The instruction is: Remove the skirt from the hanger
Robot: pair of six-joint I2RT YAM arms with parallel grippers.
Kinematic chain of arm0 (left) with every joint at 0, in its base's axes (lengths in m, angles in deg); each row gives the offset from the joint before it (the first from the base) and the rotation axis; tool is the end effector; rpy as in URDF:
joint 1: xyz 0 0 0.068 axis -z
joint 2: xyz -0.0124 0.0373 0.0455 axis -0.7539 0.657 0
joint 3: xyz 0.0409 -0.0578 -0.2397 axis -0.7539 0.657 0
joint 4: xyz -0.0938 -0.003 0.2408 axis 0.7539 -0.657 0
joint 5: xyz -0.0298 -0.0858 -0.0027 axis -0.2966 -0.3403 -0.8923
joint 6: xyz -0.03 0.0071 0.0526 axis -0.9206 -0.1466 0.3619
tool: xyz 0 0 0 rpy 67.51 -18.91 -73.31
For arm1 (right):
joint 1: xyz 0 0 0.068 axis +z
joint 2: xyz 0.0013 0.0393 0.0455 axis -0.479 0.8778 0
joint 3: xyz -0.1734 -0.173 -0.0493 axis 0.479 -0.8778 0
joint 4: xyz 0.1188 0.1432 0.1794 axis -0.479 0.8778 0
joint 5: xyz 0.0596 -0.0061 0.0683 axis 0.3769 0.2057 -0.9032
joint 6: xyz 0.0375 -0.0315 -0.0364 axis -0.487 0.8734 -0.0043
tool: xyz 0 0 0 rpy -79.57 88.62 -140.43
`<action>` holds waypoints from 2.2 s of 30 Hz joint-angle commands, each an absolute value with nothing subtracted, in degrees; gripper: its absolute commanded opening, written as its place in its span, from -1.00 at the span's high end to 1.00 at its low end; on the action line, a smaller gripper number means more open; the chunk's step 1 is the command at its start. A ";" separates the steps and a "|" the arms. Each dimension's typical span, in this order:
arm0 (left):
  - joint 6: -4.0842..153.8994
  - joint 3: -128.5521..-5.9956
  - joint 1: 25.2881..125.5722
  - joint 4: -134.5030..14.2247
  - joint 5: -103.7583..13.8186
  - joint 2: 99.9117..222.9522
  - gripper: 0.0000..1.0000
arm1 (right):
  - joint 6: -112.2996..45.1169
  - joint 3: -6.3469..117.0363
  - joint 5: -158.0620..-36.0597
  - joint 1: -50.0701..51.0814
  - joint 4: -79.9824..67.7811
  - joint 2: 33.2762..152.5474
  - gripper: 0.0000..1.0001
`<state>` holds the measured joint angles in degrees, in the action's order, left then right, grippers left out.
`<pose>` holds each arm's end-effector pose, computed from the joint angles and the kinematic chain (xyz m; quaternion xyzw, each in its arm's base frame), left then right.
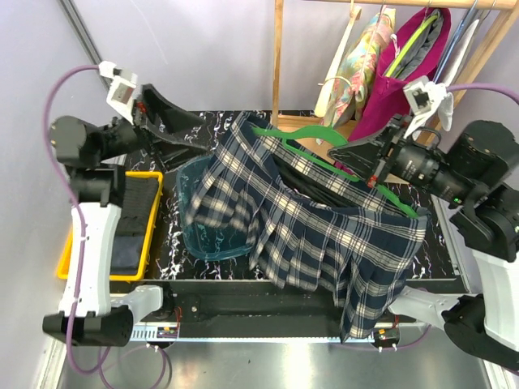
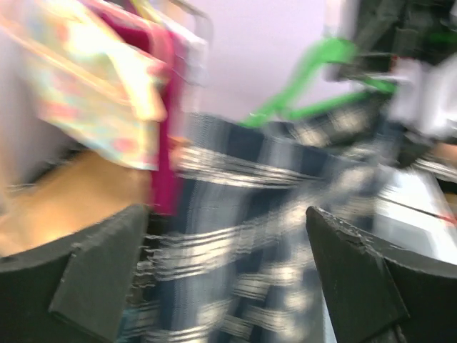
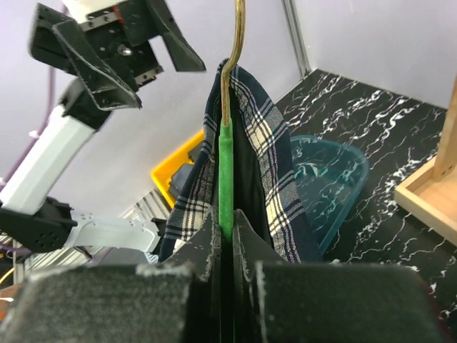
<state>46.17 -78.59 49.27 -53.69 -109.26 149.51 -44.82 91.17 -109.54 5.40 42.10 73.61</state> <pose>0.1962 -0.0448 0.5095 0.3373 0.5609 -0.5242 0.5449 0.1021 0.0878 0.5501 -0.2193 0.6668 0.4180 0.5767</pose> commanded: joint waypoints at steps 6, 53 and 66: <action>38.04 -70.70 47.26 -39.46 -122.93 153.26 -0.98 | -48.75 93.79 -113.68 5.48 30.74 72.83 1.00; 57.48 -83.35 44.80 -62.07 -117.84 153.88 0.79 | -52.78 74.12 -120.61 5.48 32.78 70.90 1.00; 58.01 -82.82 50.42 -62.07 -112.03 153.44 0.73 | -58.16 68.47 -114.65 25.05 12.21 81.15 1.00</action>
